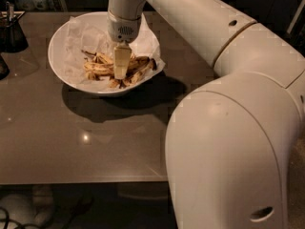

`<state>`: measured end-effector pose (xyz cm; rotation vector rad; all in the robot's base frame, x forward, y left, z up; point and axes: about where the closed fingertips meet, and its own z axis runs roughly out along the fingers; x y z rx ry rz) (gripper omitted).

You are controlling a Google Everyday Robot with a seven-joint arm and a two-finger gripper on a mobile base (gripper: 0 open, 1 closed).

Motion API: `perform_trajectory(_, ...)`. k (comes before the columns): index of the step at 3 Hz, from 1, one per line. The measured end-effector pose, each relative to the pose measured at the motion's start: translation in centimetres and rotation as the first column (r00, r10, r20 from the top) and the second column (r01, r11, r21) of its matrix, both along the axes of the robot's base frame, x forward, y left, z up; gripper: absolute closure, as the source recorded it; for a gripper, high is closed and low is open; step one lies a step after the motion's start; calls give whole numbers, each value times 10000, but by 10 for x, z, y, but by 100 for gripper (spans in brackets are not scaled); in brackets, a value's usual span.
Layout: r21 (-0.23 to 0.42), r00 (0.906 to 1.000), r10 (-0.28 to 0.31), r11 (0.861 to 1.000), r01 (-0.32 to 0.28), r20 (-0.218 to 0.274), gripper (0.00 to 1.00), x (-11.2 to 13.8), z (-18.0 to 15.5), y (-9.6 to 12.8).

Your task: Pick banana from white bowl

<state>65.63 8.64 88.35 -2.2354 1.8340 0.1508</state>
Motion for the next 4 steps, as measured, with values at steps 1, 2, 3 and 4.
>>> perform_trajectory(1, 94, 9999, 111, 9999, -109, -126, 43, 0, -4, 3)
perform_trajectory(2, -14, 9992, 347, 9994, -347, -180, 62, -1, -8, 4)
perform_trajectory(3, -154, 9988, 467, 9988, -469, -146, 86, -2, -8, 3)
perform_trajectory(4, -152, 9988, 464, 9988, -467, -142, 100, -2, -7, 3)
